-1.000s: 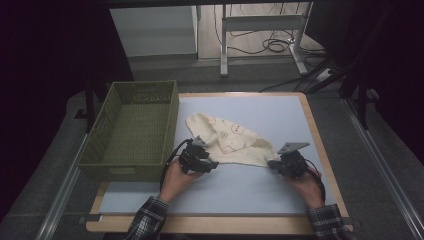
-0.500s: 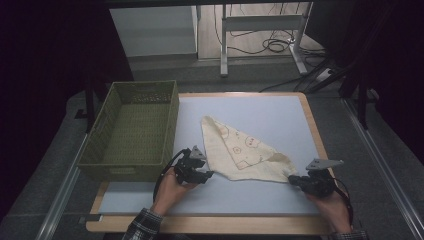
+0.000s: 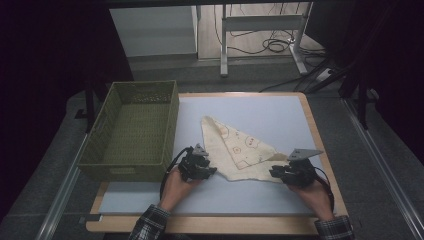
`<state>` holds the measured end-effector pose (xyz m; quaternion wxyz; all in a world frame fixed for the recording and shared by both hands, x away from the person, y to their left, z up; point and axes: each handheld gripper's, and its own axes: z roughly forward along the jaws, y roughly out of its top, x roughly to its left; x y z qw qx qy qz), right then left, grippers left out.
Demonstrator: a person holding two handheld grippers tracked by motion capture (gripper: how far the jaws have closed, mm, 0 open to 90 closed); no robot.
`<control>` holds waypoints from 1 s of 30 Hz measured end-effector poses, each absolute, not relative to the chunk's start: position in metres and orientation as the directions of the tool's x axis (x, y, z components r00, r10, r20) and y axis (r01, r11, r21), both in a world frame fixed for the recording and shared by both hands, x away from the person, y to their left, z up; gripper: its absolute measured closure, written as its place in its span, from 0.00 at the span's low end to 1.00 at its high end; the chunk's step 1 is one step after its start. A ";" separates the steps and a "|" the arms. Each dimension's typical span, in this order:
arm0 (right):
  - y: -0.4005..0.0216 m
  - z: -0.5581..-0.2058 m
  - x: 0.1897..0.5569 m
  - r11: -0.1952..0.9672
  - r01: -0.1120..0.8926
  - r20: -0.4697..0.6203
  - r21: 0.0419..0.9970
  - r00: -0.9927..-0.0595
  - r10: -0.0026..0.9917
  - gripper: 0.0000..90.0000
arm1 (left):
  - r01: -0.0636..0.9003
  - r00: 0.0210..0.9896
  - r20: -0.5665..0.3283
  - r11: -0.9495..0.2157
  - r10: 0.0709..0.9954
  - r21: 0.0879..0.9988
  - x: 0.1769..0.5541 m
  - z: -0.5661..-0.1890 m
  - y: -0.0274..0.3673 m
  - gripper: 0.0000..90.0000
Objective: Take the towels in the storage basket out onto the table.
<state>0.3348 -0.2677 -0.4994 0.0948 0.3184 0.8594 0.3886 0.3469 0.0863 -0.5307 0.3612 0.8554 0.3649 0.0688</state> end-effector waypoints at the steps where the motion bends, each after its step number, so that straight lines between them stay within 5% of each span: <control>1: -0.262 -0.500 0.338 0.500 0.471 0.084 0.727 -0.783 0.616 0.82 | 0.577 0.733 -0.165 -0.474 0.660 0.665 0.348 -0.529 0.086 0.81; 2: -0.257 -0.501 0.340 0.505 0.467 0.083 0.726 -0.789 0.609 0.82 | 0.573 0.741 -0.173 -0.477 0.649 0.666 0.348 -0.526 0.086 0.93; 3: -0.253 -0.501 0.343 0.508 0.464 0.083 0.725 -0.792 0.604 0.82 | 0.572 0.744 -0.173 -0.480 0.645 0.665 0.348 -0.521 0.086 0.95; 9: -0.239 -0.499 0.348 0.521 0.453 0.076 0.723 -0.802 0.592 0.81 | 0.509 0.745 -0.132 -0.430 0.654 0.745 0.348 -0.476 0.094 0.93; 11: -0.237 -0.498 0.350 0.516 0.451 0.078 0.729 -0.803 0.592 0.81 | 0.515 0.739 -0.104 -0.458 0.666 0.725 0.350 -0.472 0.090 0.78; 19: -0.218 -0.501 0.358 0.520 0.436 0.084 0.735 -0.819 0.567 0.78 | 0.544 0.736 -0.096 -0.501 0.670 0.674 0.342 -0.507 0.074 0.45; 27: -0.178 -0.513 0.370 0.555 0.405 0.078 0.726 -0.851 0.519 0.68 | 0.539 0.693 -0.011 -0.508 0.721 0.671 0.335 -0.537 0.074 0.20; 30: -0.165 -0.522 0.372 0.614 0.378 0.013 0.692 -0.858 0.514 0.74 | 0.528 0.691 -0.044 -0.462 0.721 0.713 0.335 -0.544 0.080 0.15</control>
